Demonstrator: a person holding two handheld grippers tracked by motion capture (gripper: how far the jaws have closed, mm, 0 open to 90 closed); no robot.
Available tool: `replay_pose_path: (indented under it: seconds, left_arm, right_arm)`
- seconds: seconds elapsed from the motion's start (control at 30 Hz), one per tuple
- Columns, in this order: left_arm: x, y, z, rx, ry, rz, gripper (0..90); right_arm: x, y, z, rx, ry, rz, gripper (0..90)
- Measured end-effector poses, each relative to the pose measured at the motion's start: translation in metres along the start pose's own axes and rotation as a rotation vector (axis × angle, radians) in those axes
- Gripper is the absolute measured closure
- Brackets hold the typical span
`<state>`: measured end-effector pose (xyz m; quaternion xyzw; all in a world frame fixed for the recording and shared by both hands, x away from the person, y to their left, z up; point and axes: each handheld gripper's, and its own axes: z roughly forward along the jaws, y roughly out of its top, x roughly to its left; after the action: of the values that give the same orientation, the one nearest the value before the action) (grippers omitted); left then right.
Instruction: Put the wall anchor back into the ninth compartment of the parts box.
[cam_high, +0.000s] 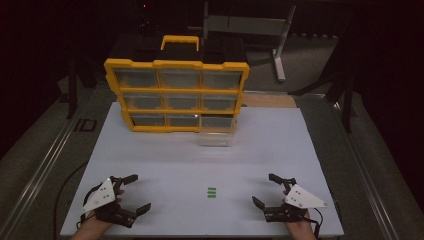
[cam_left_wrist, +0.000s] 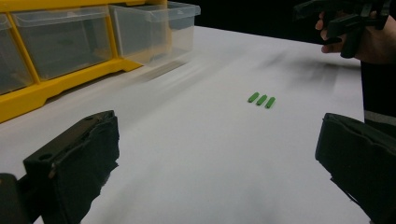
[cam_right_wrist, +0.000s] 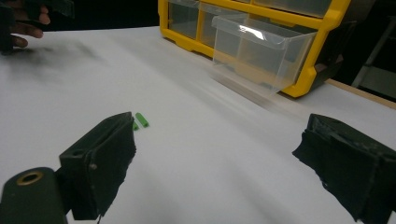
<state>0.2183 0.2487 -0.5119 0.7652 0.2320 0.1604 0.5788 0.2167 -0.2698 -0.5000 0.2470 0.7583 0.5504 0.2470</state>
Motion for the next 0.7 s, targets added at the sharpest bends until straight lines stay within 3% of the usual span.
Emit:
replay_pose_path:
  seconds: [0.5, 0.7]
  left_arm:
    - [0.0, 0.001, 0.002, 0.018, -0.002, 0.004, 0.1]
    - [-0.003, 0.012, 0.0, -0.029, -0.016, -0.006, 0.1]
  right_arm:
    - [-0.001, 0.002, -0.001, -0.003, 0.0, 0.011, 9.6]
    - [-0.001, 0.003, -0.003, -0.016, -0.002, 0.013, 9.6]
